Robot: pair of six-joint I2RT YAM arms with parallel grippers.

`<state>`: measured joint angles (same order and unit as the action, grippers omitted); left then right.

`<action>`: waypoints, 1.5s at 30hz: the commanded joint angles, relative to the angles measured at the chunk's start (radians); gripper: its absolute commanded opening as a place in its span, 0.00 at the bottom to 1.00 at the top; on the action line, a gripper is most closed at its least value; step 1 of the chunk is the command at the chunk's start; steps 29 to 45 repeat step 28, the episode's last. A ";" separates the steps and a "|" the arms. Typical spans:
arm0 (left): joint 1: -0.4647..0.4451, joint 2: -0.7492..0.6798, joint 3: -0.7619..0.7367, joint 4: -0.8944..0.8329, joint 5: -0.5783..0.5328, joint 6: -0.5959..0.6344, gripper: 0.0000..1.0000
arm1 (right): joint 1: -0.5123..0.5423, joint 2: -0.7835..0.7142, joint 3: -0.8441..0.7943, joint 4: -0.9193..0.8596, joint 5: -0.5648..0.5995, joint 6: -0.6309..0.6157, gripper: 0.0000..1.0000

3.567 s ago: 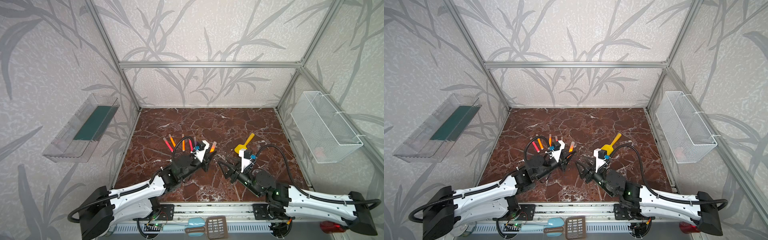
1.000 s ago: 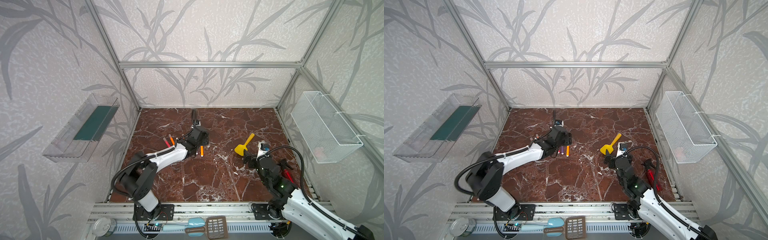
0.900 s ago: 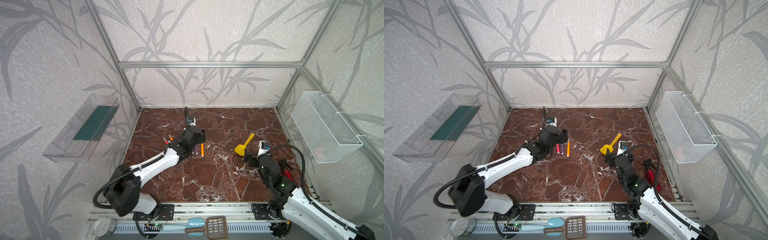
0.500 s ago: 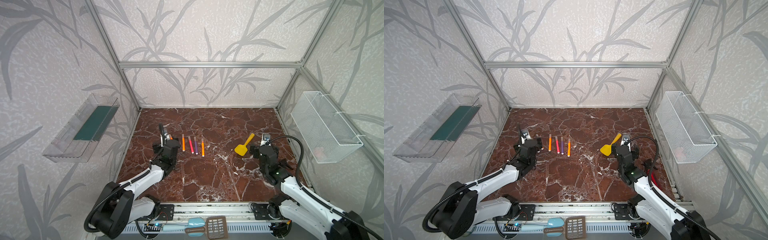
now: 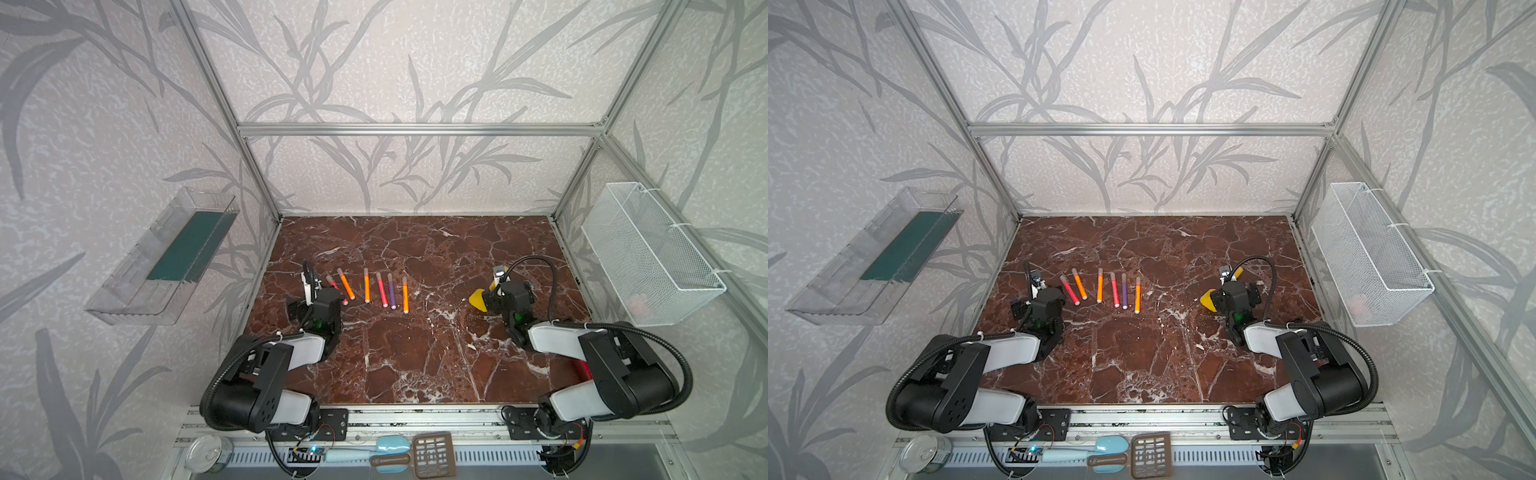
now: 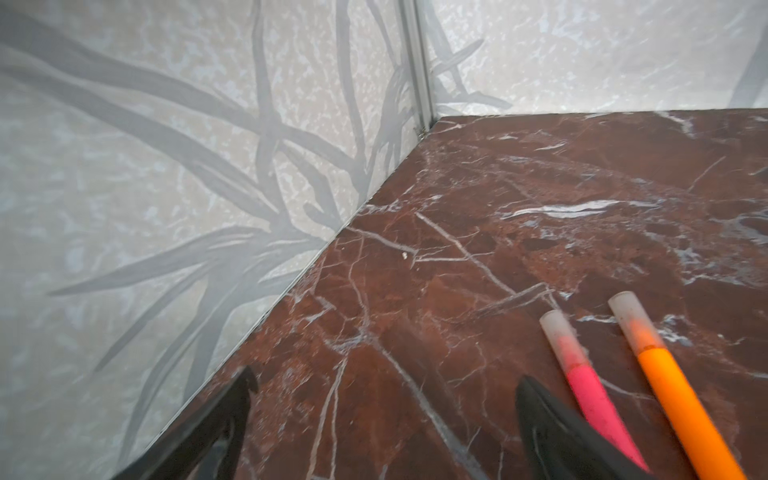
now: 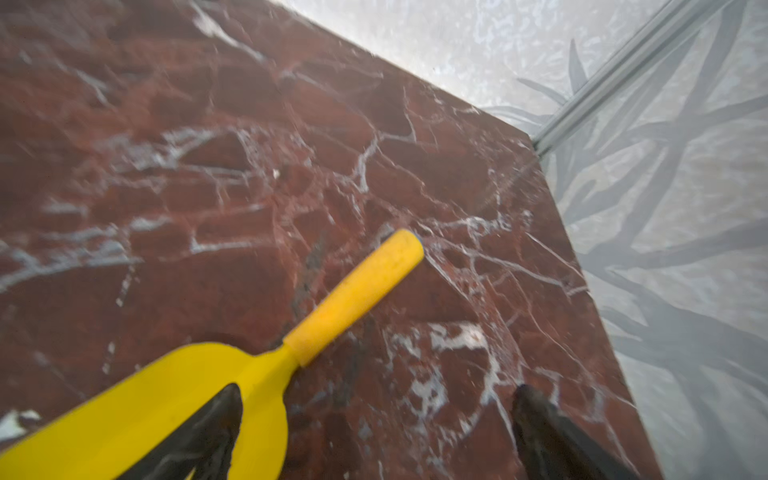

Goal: Insert the pens into the pen caps

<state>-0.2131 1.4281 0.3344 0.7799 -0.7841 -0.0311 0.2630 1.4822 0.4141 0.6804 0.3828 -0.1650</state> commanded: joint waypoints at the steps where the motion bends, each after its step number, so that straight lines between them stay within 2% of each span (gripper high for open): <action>1: 0.023 0.048 0.035 0.156 0.132 0.079 1.00 | -0.112 0.057 -0.025 0.197 -0.200 0.097 0.99; 3: 0.058 0.123 0.008 0.297 0.211 0.097 0.99 | -0.139 0.083 -0.036 0.251 -0.239 0.111 0.99; 4: 0.060 0.133 0.003 0.323 0.201 0.094 0.99 | -0.140 0.086 -0.035 0.258 -0.239 0.106 0.99; 6: 0.089 0.072 0.020 0.170 0.251 0.024 0.99 | -0.139 0.082 -0.031 0.246 -0.240 0.105 0.99; 7: 0.111 0.068 0.022 0.152 0.278 0.005 0.99 | -0.139 0.077 -0.027 0.229 -0.241 0.107 0.99; 11: 0.155 0.137 0.023 0.207 0.375 -0.011 0.99 | -0.139 0.055 -0.014 0.168 -0.255 0.099 0.99; 12: 0.158 0.168 0.020 0.270 0.381 0.006 0.99 | -0.138 0.057 -0.015 0.176 -0.254 0.100 0.99; 15: 0.161 0.135 0.035 0.175 0.387 -0.018 0.99 | -0.139 0.057 -0.015 0.176 -0.255 0.100 0.99; 18: 0.158 0.162 0.018 0.260 0.383 0.003 0.99 | -0.138 0.058 -0.015 0.176 -0.255 0.100 0.99; 20: 0.158 0.144 0.025 0.215 0.385 -0.011 0.99 | -0.139 0.058 -0.015 0.176 -0.255 0.100 0.99; 22: 0.158 0.162 0.016 0.263 0.384 0.003 0.99 | -0.138 0.058 -0.015 0.174 -0.255 0.100 0.99; 45: 0.159 0.152 0.020 0.239 0.387 -0.003 0.99 | -0.139 0.059 -0.012 0.171 -0.256 0.098 0.99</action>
